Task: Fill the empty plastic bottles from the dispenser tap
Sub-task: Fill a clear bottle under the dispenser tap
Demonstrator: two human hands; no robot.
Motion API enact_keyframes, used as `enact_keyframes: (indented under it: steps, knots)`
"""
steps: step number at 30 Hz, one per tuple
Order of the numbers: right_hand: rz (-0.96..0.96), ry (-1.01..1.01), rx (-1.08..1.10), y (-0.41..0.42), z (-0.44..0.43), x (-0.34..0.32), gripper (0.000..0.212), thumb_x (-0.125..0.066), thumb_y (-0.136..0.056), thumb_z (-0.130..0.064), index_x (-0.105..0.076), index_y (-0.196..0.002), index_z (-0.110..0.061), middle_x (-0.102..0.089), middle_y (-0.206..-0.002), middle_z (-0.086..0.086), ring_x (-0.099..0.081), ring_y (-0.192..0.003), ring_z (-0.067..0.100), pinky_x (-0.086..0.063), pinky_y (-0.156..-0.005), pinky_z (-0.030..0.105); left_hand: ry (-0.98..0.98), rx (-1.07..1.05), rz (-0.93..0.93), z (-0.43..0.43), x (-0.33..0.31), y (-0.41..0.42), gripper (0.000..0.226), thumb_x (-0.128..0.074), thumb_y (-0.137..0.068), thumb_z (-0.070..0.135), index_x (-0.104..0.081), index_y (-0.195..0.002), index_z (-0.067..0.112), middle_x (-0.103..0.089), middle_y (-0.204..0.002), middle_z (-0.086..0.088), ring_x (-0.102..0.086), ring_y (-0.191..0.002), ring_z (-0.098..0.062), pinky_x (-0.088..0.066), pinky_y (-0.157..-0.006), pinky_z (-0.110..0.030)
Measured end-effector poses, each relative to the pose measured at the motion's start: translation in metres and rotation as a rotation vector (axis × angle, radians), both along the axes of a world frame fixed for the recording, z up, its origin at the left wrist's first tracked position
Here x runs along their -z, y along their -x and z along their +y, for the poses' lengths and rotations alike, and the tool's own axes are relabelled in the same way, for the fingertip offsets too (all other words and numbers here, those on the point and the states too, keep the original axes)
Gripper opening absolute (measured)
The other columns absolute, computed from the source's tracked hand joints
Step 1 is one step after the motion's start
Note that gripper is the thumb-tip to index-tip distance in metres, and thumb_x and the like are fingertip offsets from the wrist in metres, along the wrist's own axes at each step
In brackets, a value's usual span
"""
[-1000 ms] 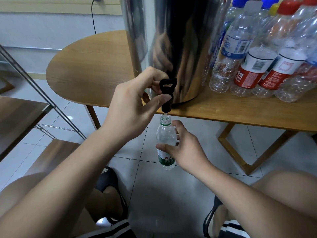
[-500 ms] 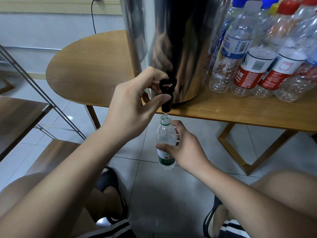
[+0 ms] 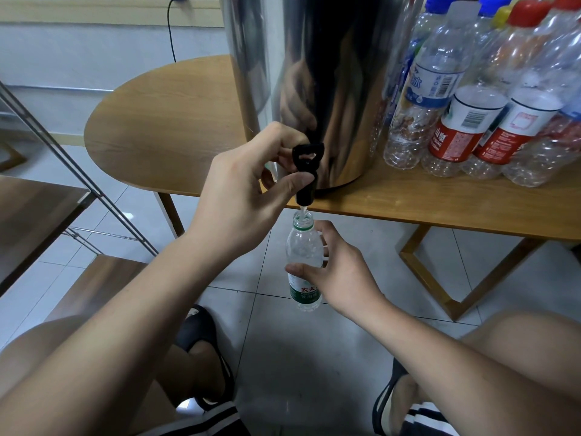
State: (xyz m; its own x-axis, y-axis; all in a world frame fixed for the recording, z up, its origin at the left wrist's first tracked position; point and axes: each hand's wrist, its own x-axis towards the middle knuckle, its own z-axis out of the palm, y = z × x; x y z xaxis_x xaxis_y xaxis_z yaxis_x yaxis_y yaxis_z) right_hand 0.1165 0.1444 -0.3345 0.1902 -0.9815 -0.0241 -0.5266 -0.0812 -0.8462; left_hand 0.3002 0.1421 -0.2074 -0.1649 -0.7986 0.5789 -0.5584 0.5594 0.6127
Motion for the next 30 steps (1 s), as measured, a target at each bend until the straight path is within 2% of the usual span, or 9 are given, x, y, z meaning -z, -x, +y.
enact_keyframes:
  steps: [6, 16, 25, 30]
  knots:
    - [0.000, 0.006, -0.008, 0.0010, 0.0002, -0.0007, 0.069, -0.093, -0.082, -0.043, -0.049, -0.135, -0.046, -0.068, -0.127, -0.020, -0.065, -0.116, 0.010, -0.058, -0.100, 0.037, 0.010, 0.005, -0.012, 0.0000, -0.0002, -0.0006, 0.020, -0.080, -0.099, 0.013, -0.068, -0.115, 0.014, -0.070, -0.102, 0.004, -0.071, -0.097, -0.018, -0.056, -0.075, -0.042]
    - [-0.003, 0.000, -0.012, 0.0009, 0.0000, 0.0017, 0.072, -0.091, -0.081, -0.048, -0.048, -0.139, -0.045, -0.069, -0.131, -0.016, -0.066, -0.120, 0.013, -0.058, -0.102, 0.044, 0.005, -0.002, -0.001, -0.0002, 0.0000, 0.0004, 0.021, -0.081, -0.098, 0.013, -0.068, -0.115, 0.014, -0.071, -0.100, 0.004, -0.070, -0.095, -0.019, -0.056, -0.076, -0.040]
    - [-0.007, -0.007, -0.002, 0.0007, -0.0002, 0.0007, 0.070, -0.093, -0.082, -0.043, -0.051, -0.138, -0.043, -0.070, -0.124, -0.017, -0.067, -0.113, 0.010, -0.058, -0.099, 0.039, 0.002, -0.005, 0.003, -0.0001, -0.0004, 0.0008, 0.023, -0.081, -0.097, 0.011, -0.067, -0.115, 0.014, -0.070, -0.099, 0.006, -0.069, -0.097, -0.015, -0.055, -0.076, -0.036]
    - [-0.007, -0.004, -0.009, 0.0008, -0.0001, 0.0008, 0.069, -0.093, -0.082, -0.043, -0.050, -0.137, -0.045, -0.070, -0.123, -0.019, -0.066, -0.113, 0.009, -0.058, -0.099, 0.038, -0.005, -0.008, 0.002, 0.0001, 0.0002, 0.0002, 0.023, -0.081, -0.097, 0.012, -0.067, -0.115, 0.014, -0.070, -0.099, 0.004, -0.070, -0.096, -0.017, -0.056, -0.076, -0.039]
